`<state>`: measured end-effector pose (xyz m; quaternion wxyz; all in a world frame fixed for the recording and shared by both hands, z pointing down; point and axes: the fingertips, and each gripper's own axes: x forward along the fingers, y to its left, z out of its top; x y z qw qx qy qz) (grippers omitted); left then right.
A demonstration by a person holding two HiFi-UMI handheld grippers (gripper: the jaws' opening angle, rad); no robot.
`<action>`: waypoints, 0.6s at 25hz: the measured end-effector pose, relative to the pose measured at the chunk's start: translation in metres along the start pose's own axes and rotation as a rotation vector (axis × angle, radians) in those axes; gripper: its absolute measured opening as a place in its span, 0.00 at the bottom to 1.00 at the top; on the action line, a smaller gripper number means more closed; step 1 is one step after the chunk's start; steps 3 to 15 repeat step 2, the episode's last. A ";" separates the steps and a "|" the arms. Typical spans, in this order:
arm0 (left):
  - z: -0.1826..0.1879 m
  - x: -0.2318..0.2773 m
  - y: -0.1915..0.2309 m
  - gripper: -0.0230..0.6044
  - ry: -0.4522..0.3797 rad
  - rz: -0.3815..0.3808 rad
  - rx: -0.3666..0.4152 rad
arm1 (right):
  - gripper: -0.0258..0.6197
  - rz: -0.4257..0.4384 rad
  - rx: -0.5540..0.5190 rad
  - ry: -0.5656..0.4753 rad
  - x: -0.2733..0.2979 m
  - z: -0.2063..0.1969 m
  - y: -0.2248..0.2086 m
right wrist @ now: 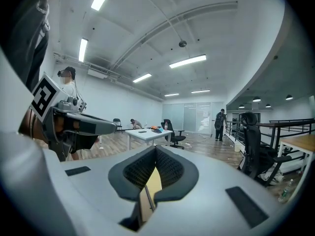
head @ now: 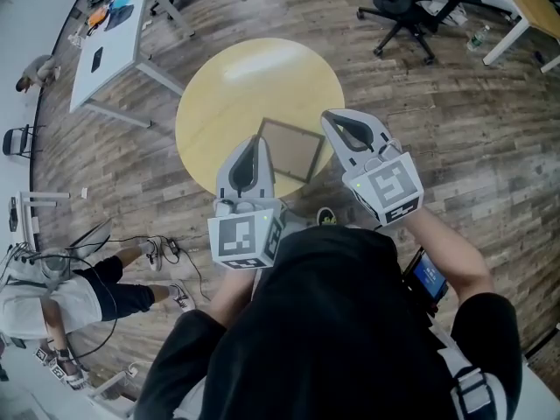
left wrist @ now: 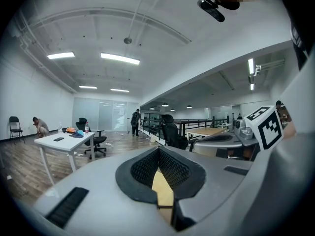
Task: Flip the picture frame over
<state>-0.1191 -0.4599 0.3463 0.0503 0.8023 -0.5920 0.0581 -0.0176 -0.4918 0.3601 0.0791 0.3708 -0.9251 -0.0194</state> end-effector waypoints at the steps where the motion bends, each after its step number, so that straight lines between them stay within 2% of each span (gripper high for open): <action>1: 0.000 0.001 0.000 0.07 0.000 0.000 -0.001 | 0.07 0.001 0.001 0.002 0.000 0.000 0.000; 15: 0.000 0.001 0.000 0.07 0.000 -0.001 -0.002 | 0.07 0.003 0.002 0.004 0.001 0.000 0.000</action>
